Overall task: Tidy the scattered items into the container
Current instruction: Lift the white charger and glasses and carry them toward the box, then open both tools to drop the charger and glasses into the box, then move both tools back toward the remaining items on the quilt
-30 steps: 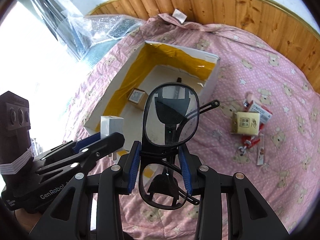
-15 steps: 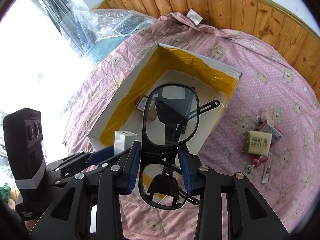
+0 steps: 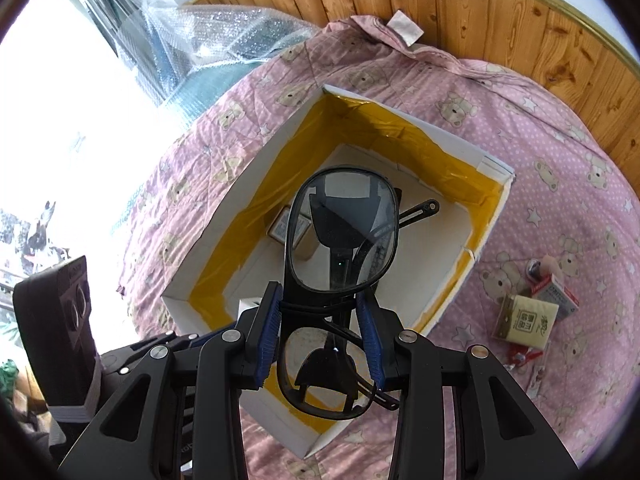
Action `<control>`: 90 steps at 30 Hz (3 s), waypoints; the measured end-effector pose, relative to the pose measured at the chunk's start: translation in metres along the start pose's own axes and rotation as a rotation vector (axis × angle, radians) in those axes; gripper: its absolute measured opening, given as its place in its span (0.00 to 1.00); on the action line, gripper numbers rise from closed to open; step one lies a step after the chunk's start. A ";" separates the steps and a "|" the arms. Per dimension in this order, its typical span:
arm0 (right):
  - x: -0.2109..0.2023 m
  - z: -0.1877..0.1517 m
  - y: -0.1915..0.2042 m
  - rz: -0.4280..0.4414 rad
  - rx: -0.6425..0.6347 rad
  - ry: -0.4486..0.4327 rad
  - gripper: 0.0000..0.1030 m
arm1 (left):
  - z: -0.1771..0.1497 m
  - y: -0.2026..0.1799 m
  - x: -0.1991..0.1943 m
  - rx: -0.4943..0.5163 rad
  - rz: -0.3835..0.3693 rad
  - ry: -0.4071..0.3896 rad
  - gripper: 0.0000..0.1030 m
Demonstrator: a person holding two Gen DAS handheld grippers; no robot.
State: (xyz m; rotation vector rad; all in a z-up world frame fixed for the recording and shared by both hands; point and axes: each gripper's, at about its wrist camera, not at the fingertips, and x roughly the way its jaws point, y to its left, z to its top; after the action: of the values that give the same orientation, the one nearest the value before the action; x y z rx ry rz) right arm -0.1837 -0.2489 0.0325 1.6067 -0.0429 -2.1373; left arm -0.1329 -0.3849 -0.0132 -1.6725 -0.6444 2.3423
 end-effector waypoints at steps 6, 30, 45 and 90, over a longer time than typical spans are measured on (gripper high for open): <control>0.012 0.012 -0.003 0.002 -0.004 0.012 0.38 | 0.003 0.003 0.012 -0.006 -0.002 0.025 0.33; 0.055 0.050 -0.009 0.004 -0.045 0.021 0.43 | 0.024 0.026 0.056 -0.099 -0.006 0.097 0.36; 0.047 0.016 -0.041 0.062 0.089 0.052 0.43 | 0.017 0.029 0.059 -0.092 -0.006 0.119 0.36; -0.072 -0.113 -0.047 0.155 0.209 -0.178 0.44 | -0.062 -0.081 -0.036 0.199 0.073 0.019 0.36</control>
State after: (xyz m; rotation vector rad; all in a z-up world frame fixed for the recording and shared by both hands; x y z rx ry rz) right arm -0.0812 -0.1520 0.0477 1.4645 -0.4465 -2.2051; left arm -0.0703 -0.3126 0.0379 -1.6526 -0.3387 2.3485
